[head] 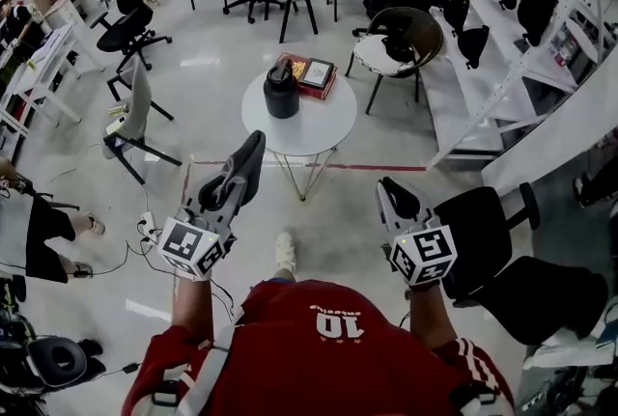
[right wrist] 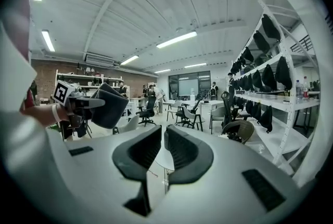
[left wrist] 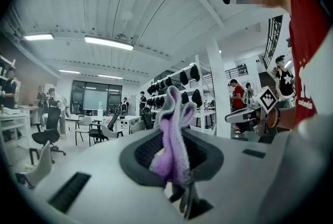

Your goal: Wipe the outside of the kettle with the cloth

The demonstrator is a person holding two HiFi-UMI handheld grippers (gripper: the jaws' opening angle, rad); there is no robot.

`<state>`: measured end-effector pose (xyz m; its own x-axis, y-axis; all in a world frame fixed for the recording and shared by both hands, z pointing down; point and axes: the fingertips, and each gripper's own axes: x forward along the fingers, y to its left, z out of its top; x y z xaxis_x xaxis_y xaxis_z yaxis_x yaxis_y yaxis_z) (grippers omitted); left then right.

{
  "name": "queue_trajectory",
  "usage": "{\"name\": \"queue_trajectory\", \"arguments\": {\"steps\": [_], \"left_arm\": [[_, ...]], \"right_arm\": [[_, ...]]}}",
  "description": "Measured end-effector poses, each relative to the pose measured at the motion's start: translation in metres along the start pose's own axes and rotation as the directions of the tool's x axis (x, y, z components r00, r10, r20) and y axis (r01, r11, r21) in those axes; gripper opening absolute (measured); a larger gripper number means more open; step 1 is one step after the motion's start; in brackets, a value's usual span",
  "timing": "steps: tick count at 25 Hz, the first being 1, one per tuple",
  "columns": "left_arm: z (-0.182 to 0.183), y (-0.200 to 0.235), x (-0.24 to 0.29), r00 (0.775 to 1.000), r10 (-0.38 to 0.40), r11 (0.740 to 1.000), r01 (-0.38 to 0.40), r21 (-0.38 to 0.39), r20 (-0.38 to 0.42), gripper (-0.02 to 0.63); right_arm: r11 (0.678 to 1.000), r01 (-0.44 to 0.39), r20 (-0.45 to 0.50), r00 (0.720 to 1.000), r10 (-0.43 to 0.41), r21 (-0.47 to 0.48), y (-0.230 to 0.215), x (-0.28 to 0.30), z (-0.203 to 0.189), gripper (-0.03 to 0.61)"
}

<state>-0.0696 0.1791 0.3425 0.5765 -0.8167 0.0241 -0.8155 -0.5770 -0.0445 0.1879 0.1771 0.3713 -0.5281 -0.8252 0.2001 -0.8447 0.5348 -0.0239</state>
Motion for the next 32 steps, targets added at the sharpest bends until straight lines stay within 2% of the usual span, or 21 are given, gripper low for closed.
{"name": "queue_trajectory", "arguments": {"steps": [8,11,16,25,32], "left_arm": [[0.004,0.089,0.053,0.999,-0.032,0.999,0.031,0.017,0.006,0.063],[0.014,0.119,0.074,0.998,-0.062,0.998,0.061,0.007,0.017,0.063],[0.015,0.167,0.103,0.996,-0.093,0.995,0.093,0.036,-0.001,0.063],[-0.009,0.229,0.142,0.989,-0.146,0.989,0.146,0.001,-0.006,0.063],[-0.034,0.247,0.183,0.982,-0.183,0.983,0.184,0.020,-0.054,0.063]], "right_arm": [[1.000,0.012,0.023,1.000,-0.011,-0.026,0.000,0.089,0.042,0.052],[1.000,0.027,0.032,0.999,-0.027,-0.008,-0.006,0.122,0.059,0.052],[0.999,0.041,0.043,0.998,-0.042,0.019,-0.008,0.173,0.077,0.052],[0.995,0.094,-0.004,0.996,-0.094,0.039,-0.002,0.224,0.068,0.052],[0.991,0.121,-0.041,0.992,-0.119,0.061,-0.014,0.240,0.054,0.052]]}}
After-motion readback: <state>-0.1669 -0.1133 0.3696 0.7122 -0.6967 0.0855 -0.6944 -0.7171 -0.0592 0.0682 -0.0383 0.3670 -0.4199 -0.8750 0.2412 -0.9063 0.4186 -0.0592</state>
